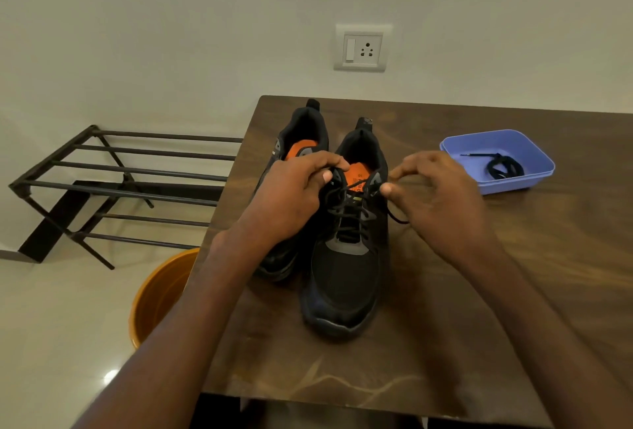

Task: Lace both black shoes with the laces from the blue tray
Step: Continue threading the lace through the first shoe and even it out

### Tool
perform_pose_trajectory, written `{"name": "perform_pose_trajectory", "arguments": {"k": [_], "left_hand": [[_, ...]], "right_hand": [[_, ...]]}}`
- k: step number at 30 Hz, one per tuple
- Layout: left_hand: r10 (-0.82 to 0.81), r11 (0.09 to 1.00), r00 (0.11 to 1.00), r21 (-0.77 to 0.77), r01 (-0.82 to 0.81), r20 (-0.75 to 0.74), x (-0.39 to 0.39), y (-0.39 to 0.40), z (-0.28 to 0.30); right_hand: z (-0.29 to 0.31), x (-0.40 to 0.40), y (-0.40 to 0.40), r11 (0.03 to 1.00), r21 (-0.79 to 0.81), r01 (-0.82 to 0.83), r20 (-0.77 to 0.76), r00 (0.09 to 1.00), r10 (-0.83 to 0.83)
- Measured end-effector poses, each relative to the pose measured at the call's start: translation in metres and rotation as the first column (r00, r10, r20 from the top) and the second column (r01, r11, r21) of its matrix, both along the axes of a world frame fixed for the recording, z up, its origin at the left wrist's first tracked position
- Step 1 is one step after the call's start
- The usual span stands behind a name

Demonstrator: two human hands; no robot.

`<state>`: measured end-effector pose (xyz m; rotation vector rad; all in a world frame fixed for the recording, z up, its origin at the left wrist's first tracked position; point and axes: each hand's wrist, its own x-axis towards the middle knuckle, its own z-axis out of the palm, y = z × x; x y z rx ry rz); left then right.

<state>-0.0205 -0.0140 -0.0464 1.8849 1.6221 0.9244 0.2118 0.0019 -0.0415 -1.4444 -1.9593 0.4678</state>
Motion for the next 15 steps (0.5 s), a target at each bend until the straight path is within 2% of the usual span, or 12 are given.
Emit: {"name": "perform_pose_trajectory", "arguments": {"k": [3, 5, 7, 9, 11, 13, 15], "left_hand": [[0.006, 1.0, 1.0, 0.002, -0.006, -0.003, 0.001, 0.0, 0.0], [0.009, 1.0, 1.0, 0.01, -0.009, -0.013, 0.001, 0.001, 0.0], [0.017, 0.999, 1.0, 0.029, -0.016, -0.022, 0.0, 0.001, 0.0], [0.027, 0.999, 0.999, 0.035, -0.026, -0.032, -0.002, 0.0, 0.001], [0.023, 0.999, 0.999, 0.025, -0.021, -0.042, -0.001, -0.001, 0.001], [0.019, 0.999, 0.999, 0.029, -0.018, -0.047, 0.001, 0.0, 0.0], [0.022, 0.998, 0.999, 0.051, -0.019, -0.047, 0.002, 0.0, 0.001]], "right_hand": [[-0.006, -0.007, -0.002, 0.997, -0.034, -0.072, 0.095, 0.993, 0.075], [-0.008, -0.004, 0.002, 0.999, -0.011, -0.036, 0.088, 0.995, 0.037], [-0.004, 0.004, 0.005, 0.996, -0.011, 0.094, -0.036, 0.995, -0.094], [0.003, 0.015, 0.006, 0.966, -0.056, 0.254, -0.198, 0.945, -0.26], [0.004, 0.023, 0.007, 0.941, -0.083, 0.329, -0.271, 0.901, -0.339], [0.003, 0.022, 0.006, 0.947, -0.111, 0.3, -0.312, 0.894, -0.32], [0.006, 0.016, 0.002, 0.975, -0.137, 0.175, -0.399, 0.891, -0.216]]}}
